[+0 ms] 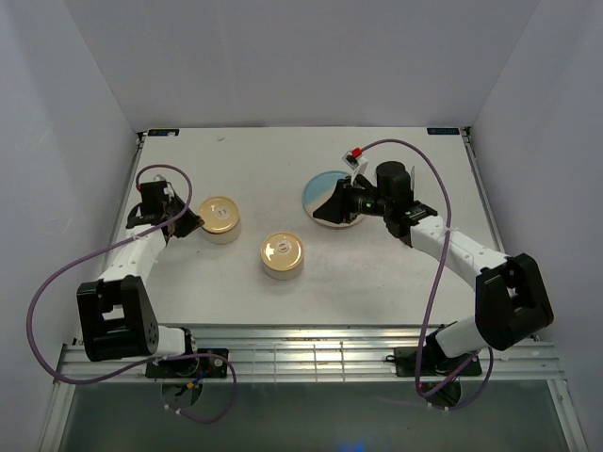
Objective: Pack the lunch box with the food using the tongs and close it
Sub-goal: Close the box lid on the packing box.
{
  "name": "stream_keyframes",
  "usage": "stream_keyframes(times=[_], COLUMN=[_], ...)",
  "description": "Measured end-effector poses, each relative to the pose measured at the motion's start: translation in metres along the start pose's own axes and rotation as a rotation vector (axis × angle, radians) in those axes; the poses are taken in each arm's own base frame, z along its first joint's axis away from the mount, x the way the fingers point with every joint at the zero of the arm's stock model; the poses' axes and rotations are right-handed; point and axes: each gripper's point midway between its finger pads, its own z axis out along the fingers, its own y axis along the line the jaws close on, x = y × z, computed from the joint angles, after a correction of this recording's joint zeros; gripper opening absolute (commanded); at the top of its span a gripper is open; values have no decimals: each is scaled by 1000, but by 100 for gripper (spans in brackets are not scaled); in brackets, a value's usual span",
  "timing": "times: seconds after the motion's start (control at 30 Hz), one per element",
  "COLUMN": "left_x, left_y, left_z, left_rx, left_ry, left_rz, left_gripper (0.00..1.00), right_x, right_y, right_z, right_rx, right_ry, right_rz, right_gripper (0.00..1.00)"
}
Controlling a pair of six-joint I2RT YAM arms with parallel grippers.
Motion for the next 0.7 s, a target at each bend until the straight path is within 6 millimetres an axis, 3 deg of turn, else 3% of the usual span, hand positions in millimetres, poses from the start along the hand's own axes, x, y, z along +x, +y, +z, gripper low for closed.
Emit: stream_keyframes(times=[0.1,0.23,0.3,0.4,0.5,0.6,0.7], left_x=[-1,-7,-16,-39,-54,-52,-29], left_y=[3,5,0,-15,-29,-35,-29], left_z=[0,-7,-12,-20,-24,-25,-14], left_rx=[-19,-50,-51,-26,28,90,133], left_ry=[-11,-40,-58,-112,-167,-194,-155], left_rz=[-3,-11,-11,-7,-7,-3,-8], left_gripper=[63,67,63,40,22,17,14], right_x=[2,-10,-25,-49,-48,-41,-37], right_y=[0,0,3,10,19,15,9], right_z=[1,8,20,51,91,135,181], right_rx=[10,26,43,60,61,83,96], right_ry=[8,9,10,6,45,93,137], right_rz=[4,-14,-35,-88,-116,-131,-157], right_gripper=[34,32,21,19,14,11,8])
